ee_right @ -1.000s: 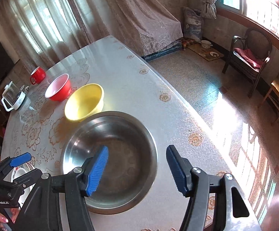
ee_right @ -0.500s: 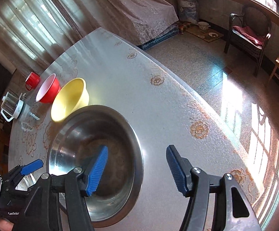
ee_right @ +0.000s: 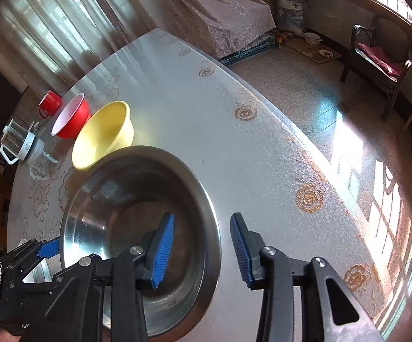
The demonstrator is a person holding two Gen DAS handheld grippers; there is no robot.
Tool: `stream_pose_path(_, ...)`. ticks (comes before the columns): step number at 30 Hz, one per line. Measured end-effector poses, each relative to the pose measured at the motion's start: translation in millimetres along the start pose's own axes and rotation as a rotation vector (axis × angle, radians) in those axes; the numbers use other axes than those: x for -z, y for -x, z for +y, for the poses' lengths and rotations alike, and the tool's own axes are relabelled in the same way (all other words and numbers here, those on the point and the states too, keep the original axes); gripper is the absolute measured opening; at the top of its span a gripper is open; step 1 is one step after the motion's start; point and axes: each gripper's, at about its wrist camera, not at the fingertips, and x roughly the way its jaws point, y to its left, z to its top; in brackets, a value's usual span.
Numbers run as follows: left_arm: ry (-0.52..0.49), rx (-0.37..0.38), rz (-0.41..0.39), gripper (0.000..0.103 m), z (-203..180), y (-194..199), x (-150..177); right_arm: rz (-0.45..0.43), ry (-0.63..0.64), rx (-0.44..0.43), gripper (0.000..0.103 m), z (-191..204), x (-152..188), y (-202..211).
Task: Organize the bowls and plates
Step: 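Close the left tool on the steel basin rim while the right tool grips the opposite rim, then carry the steel basin with both tools beside the plate stack and lower it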
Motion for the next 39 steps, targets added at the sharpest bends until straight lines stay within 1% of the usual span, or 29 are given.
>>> stream_pose_path(1,-0.005,-0.002,0.006,0.042,-1,-2,0,0.001,0.004,-0.008,0.035,1,0,-1)
stream_pose_path(2,-0.013,-0.013,0.006,0.04,-2,-2,1,0.002,0.009,-0.014,0.032,3,1,-2)
stream_pose_path(4,-0.038,-0.032,-0.002,0.038,-4,-3,3,-0.005,0.022,0.009,0.03,5,2,-3)
stream_pose_path(6,-0.057,-0.052,-0.003,0.033,-7,-4,4,-0.008,0.032,0.031,0.025,5,3,-3)
stream_pose_path(8,-0.061,-0.061,-0.004,0.027,-5,-3,6,-0.007,0.028,0.035,0.02,3,3,-3)
stream_pose_path(11,-0.047,-0.052,0.004,0.026,-3,-1,8,-0.003,0.042,0.052,0.016,4,5,-2)
stream_pose_path(23,-0.045,-0.069,-0.027,0.026,6,30,26,0.023,0.038,0.019,0.016,10,22,6)
stream_pose_path(28,-0.027,-0.077,-0.036,0.026,15,44,39,0.026,0.055,-0.002,0.016,24,30,11)
stream_pose_path(33,-0.014,-0.098,-0.067,0.027,25,62,49,0.033,0.083,-0.025,0.016,41,35,11)
stream_pose_path(39,0.02,-0.114,-0.053,0.027,44,69,66,0.039,0.136,-0.041,0.016,67,36,5)
